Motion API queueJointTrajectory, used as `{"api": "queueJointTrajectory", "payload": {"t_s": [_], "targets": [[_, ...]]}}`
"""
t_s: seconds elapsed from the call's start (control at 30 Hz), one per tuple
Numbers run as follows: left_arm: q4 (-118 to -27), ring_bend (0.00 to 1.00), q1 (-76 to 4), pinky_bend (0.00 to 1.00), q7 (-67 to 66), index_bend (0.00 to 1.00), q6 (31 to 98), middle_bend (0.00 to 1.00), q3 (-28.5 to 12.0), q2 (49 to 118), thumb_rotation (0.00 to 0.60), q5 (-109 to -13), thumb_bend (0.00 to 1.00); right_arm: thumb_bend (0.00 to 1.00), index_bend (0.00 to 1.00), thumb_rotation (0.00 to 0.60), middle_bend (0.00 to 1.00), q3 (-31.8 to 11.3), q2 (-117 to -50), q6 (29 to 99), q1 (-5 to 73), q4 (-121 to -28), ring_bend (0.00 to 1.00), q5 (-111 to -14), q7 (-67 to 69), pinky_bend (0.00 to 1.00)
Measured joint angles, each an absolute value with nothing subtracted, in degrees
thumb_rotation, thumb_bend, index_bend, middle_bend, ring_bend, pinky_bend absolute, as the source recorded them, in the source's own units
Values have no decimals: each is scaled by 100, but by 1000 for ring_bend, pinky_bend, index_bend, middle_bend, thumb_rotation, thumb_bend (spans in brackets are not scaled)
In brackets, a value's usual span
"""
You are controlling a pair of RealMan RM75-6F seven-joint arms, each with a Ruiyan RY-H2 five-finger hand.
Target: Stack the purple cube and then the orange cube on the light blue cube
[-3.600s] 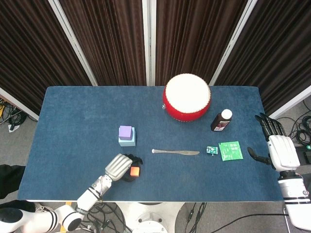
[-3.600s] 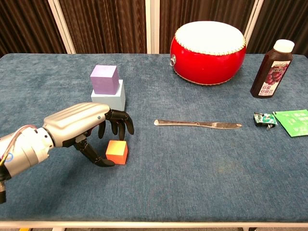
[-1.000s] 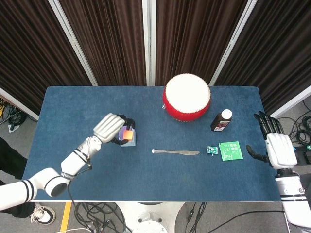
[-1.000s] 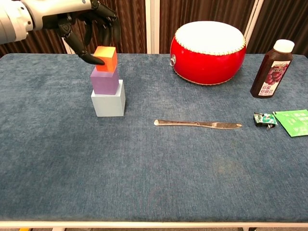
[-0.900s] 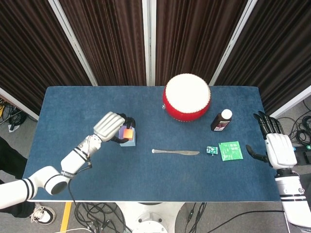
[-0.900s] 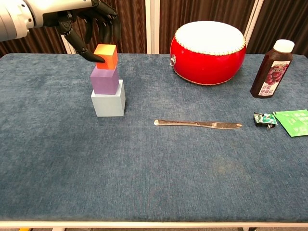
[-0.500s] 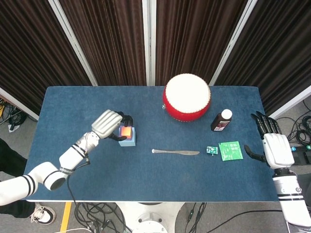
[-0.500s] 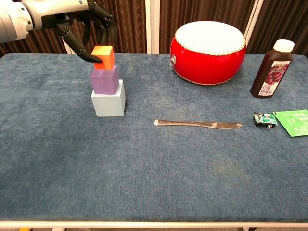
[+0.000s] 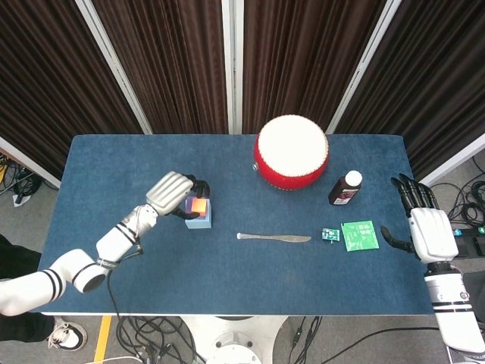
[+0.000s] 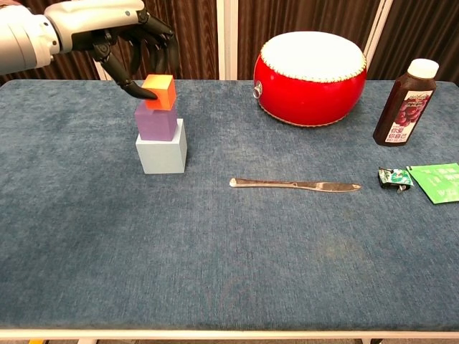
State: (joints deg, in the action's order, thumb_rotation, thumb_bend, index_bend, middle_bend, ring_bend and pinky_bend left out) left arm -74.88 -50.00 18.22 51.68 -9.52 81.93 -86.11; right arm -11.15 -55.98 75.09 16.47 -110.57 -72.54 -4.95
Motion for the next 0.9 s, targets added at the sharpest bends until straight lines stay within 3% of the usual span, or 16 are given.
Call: {"api": "queueJointTrajectory", "payload": {"t_s": [0.9], "targets": [[-6937,476,-5093,569,2341,502,5241,644,-760,8289,600,-8628,238,216,0,600,4,-1108,-5693,7496,1707,-11076,0,-7139,-780,0]]}}
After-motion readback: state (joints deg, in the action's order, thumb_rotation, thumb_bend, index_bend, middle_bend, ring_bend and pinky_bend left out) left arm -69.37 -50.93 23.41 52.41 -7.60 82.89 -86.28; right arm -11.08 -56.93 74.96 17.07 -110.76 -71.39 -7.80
